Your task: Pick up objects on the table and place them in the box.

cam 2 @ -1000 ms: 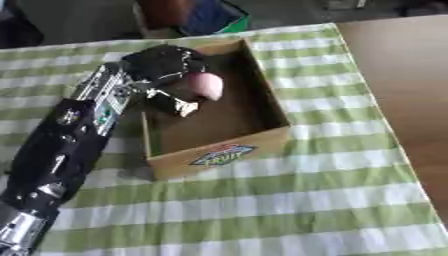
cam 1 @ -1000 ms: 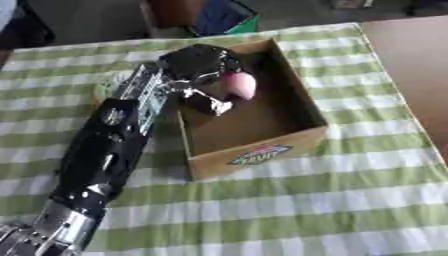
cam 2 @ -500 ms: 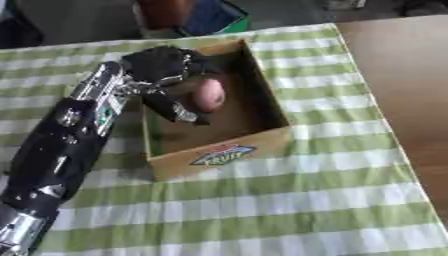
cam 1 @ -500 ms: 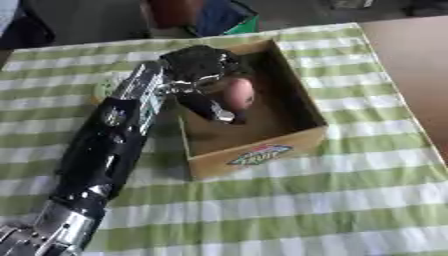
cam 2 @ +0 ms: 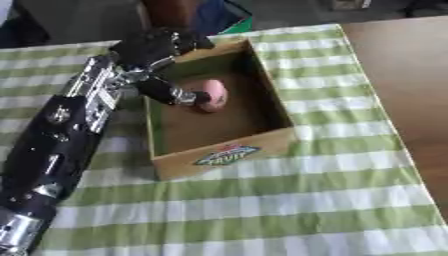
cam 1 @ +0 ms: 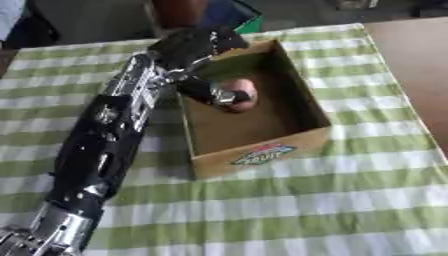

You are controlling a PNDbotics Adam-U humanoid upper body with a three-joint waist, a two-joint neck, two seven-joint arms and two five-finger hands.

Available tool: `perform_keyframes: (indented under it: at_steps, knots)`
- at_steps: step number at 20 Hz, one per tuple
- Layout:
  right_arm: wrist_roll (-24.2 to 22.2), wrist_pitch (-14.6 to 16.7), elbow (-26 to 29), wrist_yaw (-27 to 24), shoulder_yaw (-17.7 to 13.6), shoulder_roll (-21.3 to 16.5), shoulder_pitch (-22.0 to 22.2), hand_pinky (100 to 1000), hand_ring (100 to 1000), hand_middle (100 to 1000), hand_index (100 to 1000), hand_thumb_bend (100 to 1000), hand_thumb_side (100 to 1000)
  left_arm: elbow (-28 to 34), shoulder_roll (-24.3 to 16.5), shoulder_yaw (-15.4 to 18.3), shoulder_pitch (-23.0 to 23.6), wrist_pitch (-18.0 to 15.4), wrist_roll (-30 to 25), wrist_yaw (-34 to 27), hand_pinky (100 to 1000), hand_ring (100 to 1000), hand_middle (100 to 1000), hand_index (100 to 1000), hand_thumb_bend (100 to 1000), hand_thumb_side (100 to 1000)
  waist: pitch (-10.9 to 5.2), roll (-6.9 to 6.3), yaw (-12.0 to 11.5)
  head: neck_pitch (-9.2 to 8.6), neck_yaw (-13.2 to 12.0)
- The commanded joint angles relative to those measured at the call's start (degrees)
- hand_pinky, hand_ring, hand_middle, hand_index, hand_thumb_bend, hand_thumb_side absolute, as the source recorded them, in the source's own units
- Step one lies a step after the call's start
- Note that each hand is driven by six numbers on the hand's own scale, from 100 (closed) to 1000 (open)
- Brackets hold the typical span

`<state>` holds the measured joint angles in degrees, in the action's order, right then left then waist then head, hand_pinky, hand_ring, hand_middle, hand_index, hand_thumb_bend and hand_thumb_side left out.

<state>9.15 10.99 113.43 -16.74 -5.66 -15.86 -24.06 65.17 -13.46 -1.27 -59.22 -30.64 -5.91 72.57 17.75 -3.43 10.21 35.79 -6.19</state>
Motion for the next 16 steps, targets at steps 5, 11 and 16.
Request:
perform_keyframes:
  at_steps: [5, 11, 16]
  knots:
    - [0.64, -0.25, 1.16, 0.68, -0.78, -1.77, 0.79, 790, 700, 480, 832, 100, 863, 7.13, -8.57, 2.45, 1.83, 3.50, 3.46, -5.75, 659, 864, 813, 926, 494, 996, -1.65, 0.00, -1.92, 1.33, 3.05]
    - [0.82, -0.38, 1.16, 1.11, -1.29, -2.28, 1.81, 792, 701, 477, 833, 100, 864, 8.08, -15.89, 3.53, 5.52, 2.85, -0.60, -10.27, 655, 863, 813, 920, 461, 1000, -1.87, 0.26, -3.62, 1.94, 4.81]
    - [0.95, -0.54, 1.16, 1.48, -1.55, -2.38, 2.37, 793, 701, 476, 833, 100, 862, 10.10, -21.02, 4.43, 9.10, 2.58, -4.55, -14.24, 651, 861, 809, 911, 501, 1000, -1.87, 0.39, -4.63, 2.01, 5.82]
